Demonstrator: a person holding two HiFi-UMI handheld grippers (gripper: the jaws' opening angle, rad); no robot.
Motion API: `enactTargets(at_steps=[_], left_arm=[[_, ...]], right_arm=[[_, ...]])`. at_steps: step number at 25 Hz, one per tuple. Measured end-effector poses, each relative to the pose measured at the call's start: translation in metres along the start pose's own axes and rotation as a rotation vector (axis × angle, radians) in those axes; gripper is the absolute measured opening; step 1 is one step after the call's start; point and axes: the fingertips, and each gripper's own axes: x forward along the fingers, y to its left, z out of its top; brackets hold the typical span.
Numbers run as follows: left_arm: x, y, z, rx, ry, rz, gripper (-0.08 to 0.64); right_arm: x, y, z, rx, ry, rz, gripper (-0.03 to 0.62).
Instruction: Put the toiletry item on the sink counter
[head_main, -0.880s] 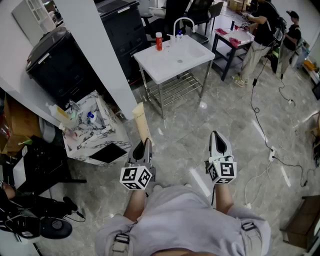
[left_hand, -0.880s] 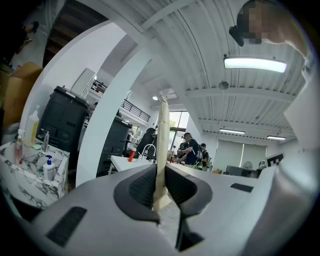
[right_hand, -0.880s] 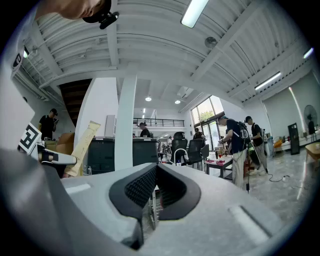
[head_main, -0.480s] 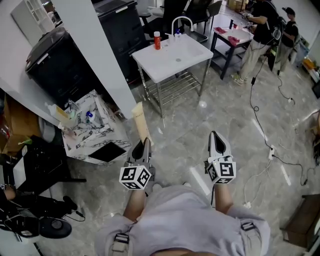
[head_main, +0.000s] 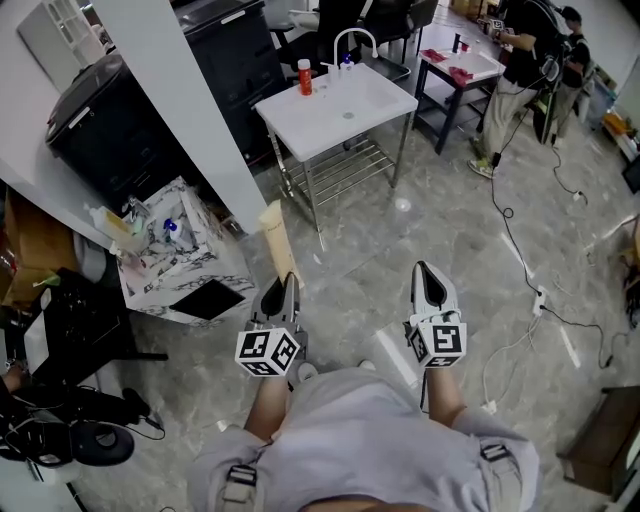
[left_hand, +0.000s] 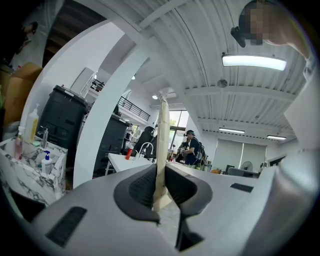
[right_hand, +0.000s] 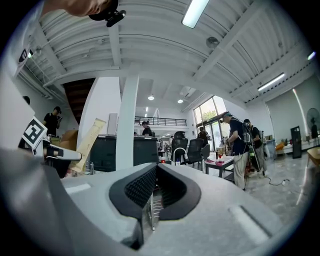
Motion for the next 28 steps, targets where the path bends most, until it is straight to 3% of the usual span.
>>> enactTargets(at_steps=[17,28], left_arm=[[0.019,-0.055,-0.026,0.012,0.019,-0.009,0.046],[0.066,-0.035,-0.010,0.003,0.019,-0.024,0.046]], right_arm=[[-0.022,-0.053,-0.014,0.029,0.012,0.013,0.005],[0.027,-0.057,-0.015,0.043,0.021,0.021,0.005]])
